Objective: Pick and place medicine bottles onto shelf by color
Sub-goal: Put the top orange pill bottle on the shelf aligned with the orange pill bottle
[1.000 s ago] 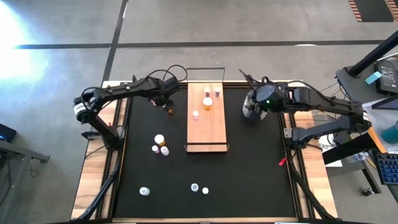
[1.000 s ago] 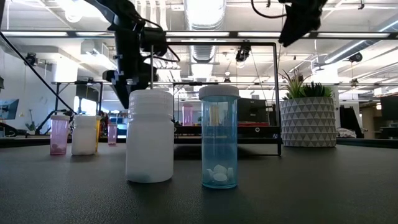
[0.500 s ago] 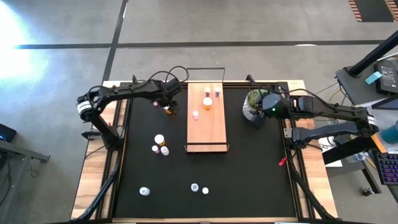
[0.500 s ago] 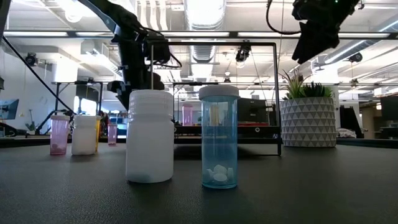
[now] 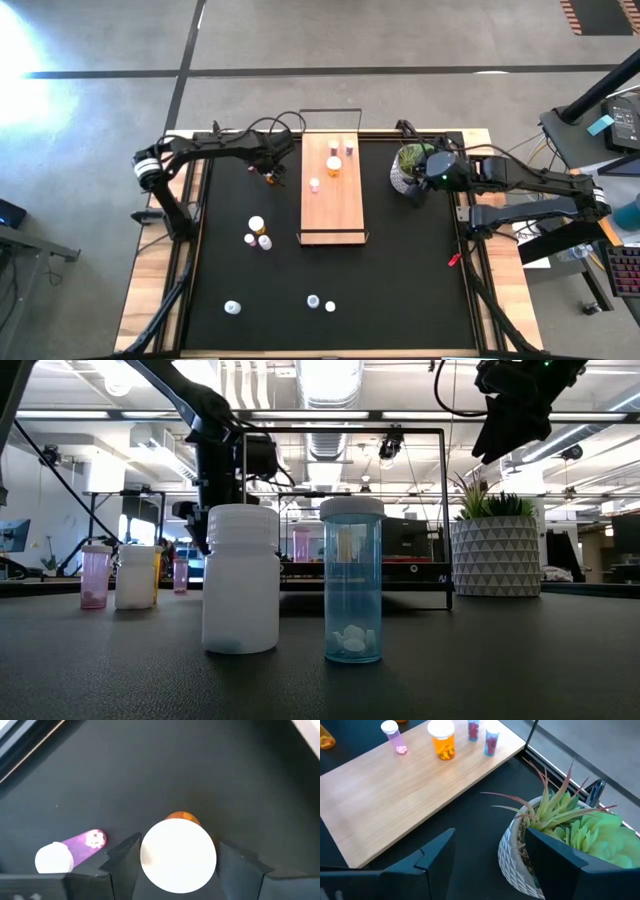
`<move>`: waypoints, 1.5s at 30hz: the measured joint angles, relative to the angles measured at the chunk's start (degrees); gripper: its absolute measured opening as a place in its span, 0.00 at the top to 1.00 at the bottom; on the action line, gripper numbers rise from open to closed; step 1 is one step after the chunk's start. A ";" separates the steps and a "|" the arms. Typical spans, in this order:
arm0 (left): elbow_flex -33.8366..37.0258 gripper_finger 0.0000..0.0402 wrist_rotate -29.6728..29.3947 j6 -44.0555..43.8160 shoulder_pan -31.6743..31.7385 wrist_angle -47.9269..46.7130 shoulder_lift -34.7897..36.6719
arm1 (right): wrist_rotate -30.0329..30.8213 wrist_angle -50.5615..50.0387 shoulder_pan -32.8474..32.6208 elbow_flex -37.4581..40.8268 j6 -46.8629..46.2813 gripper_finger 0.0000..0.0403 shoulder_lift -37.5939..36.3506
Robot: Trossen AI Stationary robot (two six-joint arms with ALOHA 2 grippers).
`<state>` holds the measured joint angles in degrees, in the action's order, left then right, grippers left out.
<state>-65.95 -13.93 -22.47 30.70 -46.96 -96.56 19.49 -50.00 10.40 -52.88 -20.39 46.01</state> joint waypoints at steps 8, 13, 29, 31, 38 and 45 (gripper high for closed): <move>0.04 0.47 0.16 -1.19 0.00 -0.29 -0.06 | 0.00 -0.02 -0.01 0.00 0.02 0.44 0.01; 0.04 0.53 0.42 -1.23 0.00 -0.57 -0.06 | -0.02 -0.02 -0.01 0.00 0.76 0.44 0.01; -11.71 0.53 3.69 1.83 -0.28 -3.50 -0.06 | -0.01 -0.02 0.02 -0.04 0.88 0.44 0.03; -14.69 0.53 4.00 1.85 -0.71 -3.55 -0.06 | 0.00 -0.02 0.02 -0.04 0.88 0.44 0.03; -21.58 0.53 3.86 1.90 -3.92 -3.49 -0.70 | 0.02 0.02 0.02 -0.04 0.88 0.44 0.03; -23.47 0.53 2.93 1.43 -5.58 -5.33 -4.21 | 0.02 -0.24 0.02 -0.07 3.80 0.44 0.06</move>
<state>-89.42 -11.00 -21.05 25.12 -52.29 -100.77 19.51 -50.24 10.41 -52.95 -16.59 46.06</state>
